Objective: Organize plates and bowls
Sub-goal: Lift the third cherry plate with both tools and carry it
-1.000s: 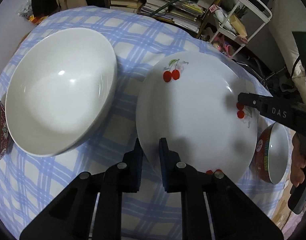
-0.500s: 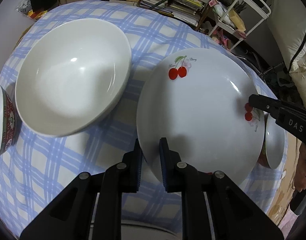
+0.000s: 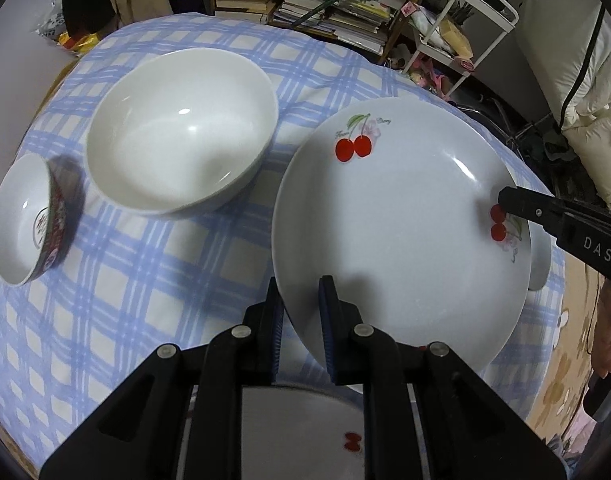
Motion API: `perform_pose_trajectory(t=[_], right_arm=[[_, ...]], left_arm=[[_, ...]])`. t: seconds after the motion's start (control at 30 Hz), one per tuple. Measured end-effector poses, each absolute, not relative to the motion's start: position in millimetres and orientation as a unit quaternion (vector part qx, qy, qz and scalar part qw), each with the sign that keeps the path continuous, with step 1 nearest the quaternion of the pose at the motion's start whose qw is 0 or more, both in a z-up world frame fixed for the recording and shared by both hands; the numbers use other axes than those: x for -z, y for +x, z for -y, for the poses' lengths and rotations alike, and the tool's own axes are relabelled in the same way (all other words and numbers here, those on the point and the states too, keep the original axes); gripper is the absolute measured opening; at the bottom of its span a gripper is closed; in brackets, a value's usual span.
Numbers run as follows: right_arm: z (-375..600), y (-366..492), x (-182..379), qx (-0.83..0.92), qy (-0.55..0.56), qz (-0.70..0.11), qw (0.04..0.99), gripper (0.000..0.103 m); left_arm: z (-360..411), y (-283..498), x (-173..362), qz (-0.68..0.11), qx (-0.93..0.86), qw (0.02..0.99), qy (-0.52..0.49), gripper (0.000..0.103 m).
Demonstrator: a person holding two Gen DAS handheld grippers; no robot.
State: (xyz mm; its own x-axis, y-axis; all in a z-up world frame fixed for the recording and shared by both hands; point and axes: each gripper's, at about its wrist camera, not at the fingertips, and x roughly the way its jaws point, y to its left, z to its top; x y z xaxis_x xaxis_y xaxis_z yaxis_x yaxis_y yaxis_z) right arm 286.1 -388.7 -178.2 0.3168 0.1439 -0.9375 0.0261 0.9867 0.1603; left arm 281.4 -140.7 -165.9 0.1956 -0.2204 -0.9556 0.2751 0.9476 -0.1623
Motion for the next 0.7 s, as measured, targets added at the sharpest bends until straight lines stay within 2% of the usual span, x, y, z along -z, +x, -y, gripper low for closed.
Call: perform_pose_trajectory(t=[0.7], right_arm=[[323.4, 227.3, 152.7, -0.061, 0.099, -0.565, 0.817, 0.011]], left_arm=[[67.8, 225.0, 129.2, -0.599, 0.144, 0.787, 0.038, 0.017]])
